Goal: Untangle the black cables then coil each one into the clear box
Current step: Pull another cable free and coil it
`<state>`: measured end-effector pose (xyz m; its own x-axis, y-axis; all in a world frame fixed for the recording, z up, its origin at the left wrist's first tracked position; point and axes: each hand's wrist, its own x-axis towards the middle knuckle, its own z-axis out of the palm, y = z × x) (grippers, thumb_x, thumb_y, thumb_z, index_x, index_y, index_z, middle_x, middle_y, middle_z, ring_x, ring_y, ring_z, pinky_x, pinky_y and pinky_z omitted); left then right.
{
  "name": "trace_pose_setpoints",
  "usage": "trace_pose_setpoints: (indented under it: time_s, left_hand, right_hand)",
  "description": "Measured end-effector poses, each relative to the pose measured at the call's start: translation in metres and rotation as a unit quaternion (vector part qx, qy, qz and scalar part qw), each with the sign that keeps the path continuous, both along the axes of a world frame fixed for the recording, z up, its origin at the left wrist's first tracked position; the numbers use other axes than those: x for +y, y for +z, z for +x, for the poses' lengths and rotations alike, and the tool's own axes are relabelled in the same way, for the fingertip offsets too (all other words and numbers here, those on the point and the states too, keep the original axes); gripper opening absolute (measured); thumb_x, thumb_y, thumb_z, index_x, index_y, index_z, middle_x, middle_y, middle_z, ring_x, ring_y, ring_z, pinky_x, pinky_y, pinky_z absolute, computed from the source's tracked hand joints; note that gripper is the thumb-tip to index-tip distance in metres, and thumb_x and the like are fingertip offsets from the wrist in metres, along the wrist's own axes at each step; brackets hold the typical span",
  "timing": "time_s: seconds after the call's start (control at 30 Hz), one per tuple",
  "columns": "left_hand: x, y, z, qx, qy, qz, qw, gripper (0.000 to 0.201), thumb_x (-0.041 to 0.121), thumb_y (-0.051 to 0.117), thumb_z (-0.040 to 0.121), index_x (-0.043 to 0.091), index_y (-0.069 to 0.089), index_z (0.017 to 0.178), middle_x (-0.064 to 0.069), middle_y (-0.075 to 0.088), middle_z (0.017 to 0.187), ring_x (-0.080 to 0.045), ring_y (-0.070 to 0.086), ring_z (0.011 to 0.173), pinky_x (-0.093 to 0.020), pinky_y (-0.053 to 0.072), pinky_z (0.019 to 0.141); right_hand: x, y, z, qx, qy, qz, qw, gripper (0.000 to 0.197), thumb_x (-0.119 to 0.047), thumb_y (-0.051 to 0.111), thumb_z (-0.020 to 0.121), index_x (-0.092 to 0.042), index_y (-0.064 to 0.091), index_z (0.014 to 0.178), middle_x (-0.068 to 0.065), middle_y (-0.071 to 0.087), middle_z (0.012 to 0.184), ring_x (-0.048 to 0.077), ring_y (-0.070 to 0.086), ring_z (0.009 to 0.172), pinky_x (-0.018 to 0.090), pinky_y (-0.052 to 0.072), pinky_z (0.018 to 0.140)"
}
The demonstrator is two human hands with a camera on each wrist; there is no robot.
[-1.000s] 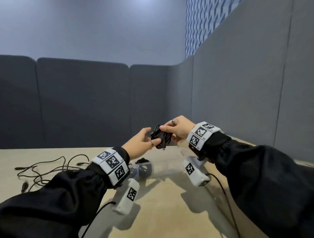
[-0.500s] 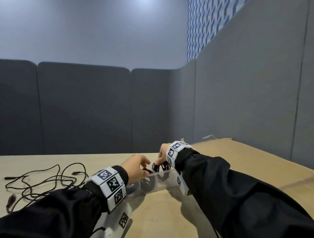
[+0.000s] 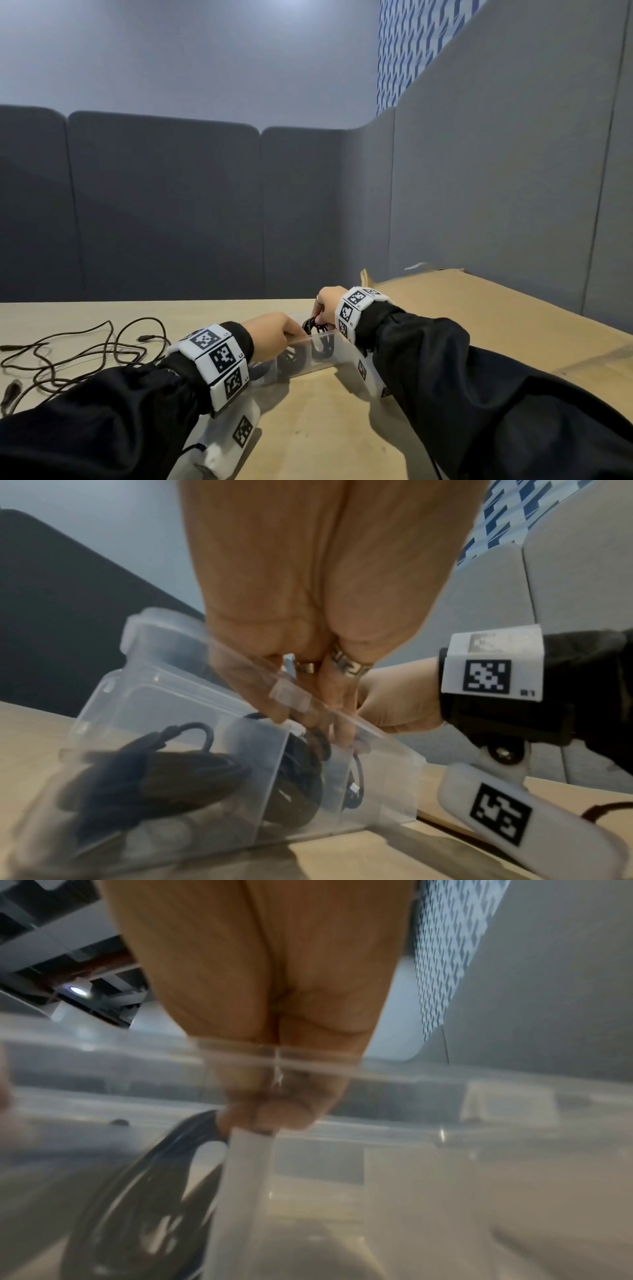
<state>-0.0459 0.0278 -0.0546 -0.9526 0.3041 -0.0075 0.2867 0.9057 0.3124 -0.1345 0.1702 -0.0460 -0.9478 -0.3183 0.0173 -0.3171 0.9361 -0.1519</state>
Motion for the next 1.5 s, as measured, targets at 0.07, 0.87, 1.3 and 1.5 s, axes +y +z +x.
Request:
trace_pose_setpoints:
  time_s: [0.07, 0.87, 1.3, 1.5]
  left_hand:
    - [0.0, 0.0, 0.0, 0.0, 0.0, 0.008, 1.0, 0.05, -0.003, 0.031, 0.092, 0.024, 0.064, 0.119, 0.0, 0.064, 0.118, -0.012, 0.052, 0.096, -0.021, 0.039, 0.084]
    - [-0.011, -0.011, -0.008, 0.018, 0.038, 0.162, 0.986, 0.015, 0.008, 0.055, 0.092, 0.021, 0.06, 0.085, 0.004, 0.064, 0.092, -0.01, 0.058, 0.085, -0.024, 0.047, 0.08]
    - [-0.147, 0.031, 0.073, 0.036, 0.192, 0.103, 0.975, 0.011, 0.018, 0.062, 0.089, 0.017, 0.062, 0.099, -0.003, 0.063, 0.097, -0.012, 0.054, 0.074, -0.022, 0.041, 0.06]
    - [-0.186, -0.004, 0.118, -0.181, 0.162, -0.135, 0.961, 0.052, 0.039, 0.081, 0.067, 0.042, 0.054, 0.112, 0.014, 0.053, 0.111, -0.007, 0.057, 0.091, -0.022, 0.053, 0.078]
  right_hand:
    - [0.002, -0.004, -0.001, 0.012, -0.017, -0.054, 0.998, 0.014, -0.016, 0.069, 0.085, -0.009, 0.067, 0.097, 0.009, 0.07, 0.108, 0.016, 0.061, 0.073, 0.022, 0.049, 0.069]
    - [0.004, -0.015, 0.008, 0.024, -0.042, -0.01, 0.999, 0.026, -0.033, 0.066, 0.085, -0.013, 0.072, 0.102, 0.004, 0.071, 0.103, 0.024, 0.066, 0.096, 0.032, 0.05, 0.086]
    - [-0.028, 0.015, 0.122, 0.096, 0.03, -0.111, 0.989, 0.021, -0.029, 0.048, 0.094, -0.029, 0.064, 0.108, -0.005, 0.059, 0.113, 0.018, 0.054, 0.108, 0.043, 0.035, 0.101]
    - [-0.084, -0.004, 0.168, -0.019, 0.206, -0.005, 0.978, 0.032, -0.033, 0.056, 0.092, -0.026, 0.058, 0.123, -0.006, 0.06, 0.101, 0.015, 0.057, 0.096, 0.028, 0.044, 0.088]
